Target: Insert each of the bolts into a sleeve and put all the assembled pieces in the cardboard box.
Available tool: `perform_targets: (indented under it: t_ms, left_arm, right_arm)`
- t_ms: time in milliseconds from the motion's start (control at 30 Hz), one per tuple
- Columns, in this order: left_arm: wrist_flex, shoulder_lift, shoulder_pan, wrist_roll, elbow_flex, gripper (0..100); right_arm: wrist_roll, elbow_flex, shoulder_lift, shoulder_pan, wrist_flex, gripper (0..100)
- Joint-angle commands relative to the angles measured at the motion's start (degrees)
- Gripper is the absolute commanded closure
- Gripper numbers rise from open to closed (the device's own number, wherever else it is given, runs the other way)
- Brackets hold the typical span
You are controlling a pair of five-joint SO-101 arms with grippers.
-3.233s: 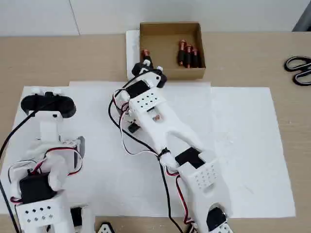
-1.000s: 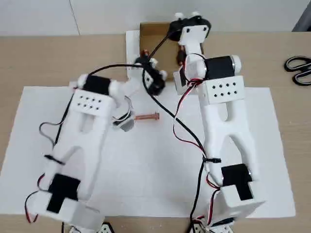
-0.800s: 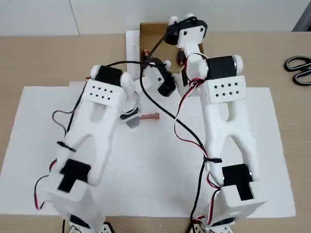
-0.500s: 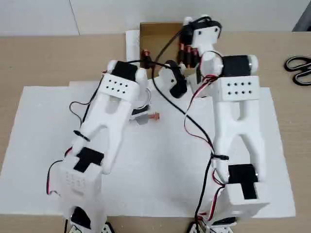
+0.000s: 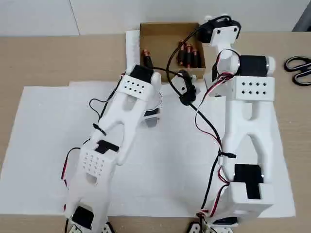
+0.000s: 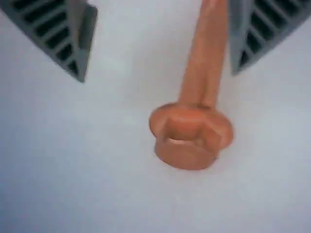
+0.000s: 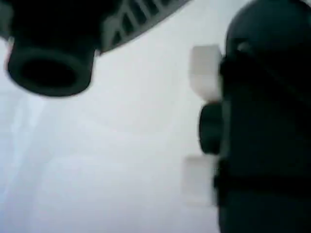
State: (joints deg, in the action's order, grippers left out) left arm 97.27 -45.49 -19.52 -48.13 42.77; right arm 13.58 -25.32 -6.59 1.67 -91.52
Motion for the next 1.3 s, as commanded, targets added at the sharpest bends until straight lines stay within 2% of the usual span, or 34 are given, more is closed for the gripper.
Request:
perform_targets:
  t_ms: [0, 100, 400, 667, 1000, 1267]
  left_arm:
    - [0.3, -1.1, 0.0, -0.4, 4.0, 82]
    - [0.2, -2.8, 0.0, -0.4, 5.1, 82]
    - [-0.2, -6.2, 0.0, -0.4, 5.1, 96]
    - [1.4, -4.7, -1.7, 0.1, 5.1, 98]
    - [3.1, 4.5, -2.2, 5.7, 4.8, 99]
    - [3.1, 15.3, -1.3, 13.5, 4.9, 99]
  right_arm:
    - [0.5, -1.1, 0.2, -0.2, 1.1, 99.4]
    - [0.5, -1.1, 0.2, -0.1, 1.3, 99.4]
    - [0.5, -1.1, 0.1, -0.2, 1.3, 99.4]
    - [0.4, -1.1, 0.1, -0.2, 1.0, 99.4]
    - [0.3, -1.1, 0.1, 0.0, 0.8, 99.4]
    - [0.2, -1.1, 0.1, 0.1, 0.5, 99.4]
